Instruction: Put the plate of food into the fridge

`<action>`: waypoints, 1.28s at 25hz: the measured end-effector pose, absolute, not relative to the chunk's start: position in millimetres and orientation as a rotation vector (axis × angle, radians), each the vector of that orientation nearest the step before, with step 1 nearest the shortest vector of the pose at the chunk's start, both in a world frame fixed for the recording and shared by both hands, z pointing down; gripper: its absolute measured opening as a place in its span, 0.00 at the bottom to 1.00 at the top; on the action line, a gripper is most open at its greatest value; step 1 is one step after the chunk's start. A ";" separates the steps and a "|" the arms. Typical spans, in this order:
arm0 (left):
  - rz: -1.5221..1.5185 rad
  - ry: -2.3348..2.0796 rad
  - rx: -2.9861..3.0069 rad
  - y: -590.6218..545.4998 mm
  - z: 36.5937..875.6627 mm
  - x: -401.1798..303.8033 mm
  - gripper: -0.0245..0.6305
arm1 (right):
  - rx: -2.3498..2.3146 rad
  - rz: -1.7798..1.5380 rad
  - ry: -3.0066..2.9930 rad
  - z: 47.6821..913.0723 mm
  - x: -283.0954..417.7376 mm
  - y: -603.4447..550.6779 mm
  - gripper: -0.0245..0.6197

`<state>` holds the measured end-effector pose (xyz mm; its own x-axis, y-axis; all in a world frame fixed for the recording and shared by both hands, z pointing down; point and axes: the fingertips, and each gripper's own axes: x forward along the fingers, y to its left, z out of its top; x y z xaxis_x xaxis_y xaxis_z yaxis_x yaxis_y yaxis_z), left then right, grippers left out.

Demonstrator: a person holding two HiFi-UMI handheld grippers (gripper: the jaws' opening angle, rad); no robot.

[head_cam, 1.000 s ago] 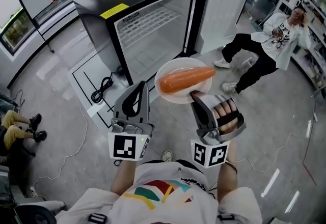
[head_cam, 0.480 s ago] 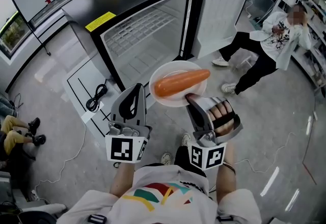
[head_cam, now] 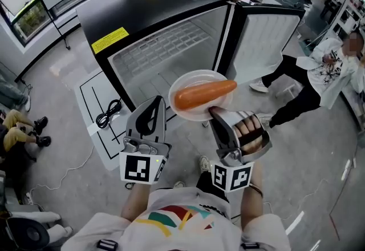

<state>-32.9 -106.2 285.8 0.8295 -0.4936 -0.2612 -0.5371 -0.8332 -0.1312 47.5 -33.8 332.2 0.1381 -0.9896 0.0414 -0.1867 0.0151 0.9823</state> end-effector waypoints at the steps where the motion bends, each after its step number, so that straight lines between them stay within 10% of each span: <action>1: 0.320 0.821 -2.805 -110.0 285.2 -27.1 0.04 | 1.379 -1.001 -1.260 331.1 54.3 -38.9 0.07; 32: 0.179 1.529 -2.500 -163.1 287.3 19.4 0.04 | 1.055 -1.289 -1.678 329.1 132.5 -141.1 0.07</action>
<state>19.4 -163.1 287.3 0.4558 -0.8651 -0.2094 -0.8901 -0.4421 -0.1113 132.5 -141.1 329.1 -0.3717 -0.9248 0.0813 -0.1601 0.1502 0.9756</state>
